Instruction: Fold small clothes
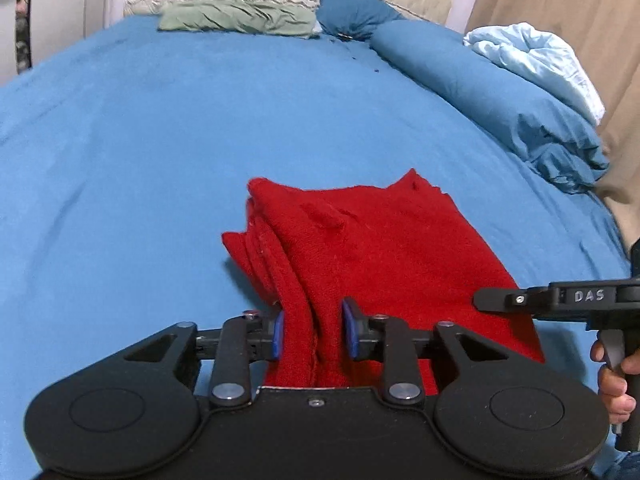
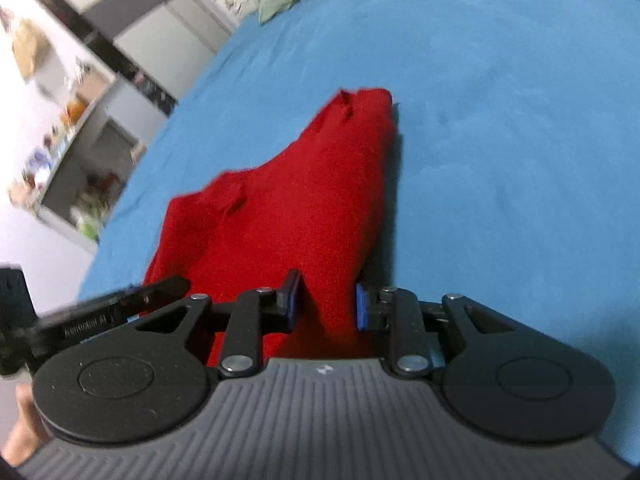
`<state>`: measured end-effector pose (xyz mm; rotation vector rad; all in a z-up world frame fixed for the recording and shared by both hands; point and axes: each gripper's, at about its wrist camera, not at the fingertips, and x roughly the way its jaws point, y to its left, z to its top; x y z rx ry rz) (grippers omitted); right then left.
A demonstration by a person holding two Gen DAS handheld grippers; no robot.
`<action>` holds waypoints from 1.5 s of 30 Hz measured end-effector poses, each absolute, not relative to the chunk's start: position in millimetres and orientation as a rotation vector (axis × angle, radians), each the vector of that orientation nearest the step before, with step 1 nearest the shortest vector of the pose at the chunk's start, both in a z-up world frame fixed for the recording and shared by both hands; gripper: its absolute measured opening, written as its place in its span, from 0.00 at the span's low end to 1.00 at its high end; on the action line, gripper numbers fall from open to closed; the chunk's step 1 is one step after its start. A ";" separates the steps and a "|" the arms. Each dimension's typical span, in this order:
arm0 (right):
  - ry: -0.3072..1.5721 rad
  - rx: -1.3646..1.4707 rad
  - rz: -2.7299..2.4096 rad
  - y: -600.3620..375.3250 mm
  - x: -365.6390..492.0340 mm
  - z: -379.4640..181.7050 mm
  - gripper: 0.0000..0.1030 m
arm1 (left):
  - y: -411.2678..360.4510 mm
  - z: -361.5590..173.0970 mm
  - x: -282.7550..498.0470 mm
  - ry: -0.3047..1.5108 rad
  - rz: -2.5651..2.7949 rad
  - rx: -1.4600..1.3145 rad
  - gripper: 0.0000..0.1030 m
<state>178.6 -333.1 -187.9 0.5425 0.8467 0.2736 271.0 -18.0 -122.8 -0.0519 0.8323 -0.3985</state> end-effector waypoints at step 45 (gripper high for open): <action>0.697 -0.001 -0.071 -248.1 -89.7 1.7 1.00 | -12.7 16.5 17.2 0.671 -0.043 0.151 1.00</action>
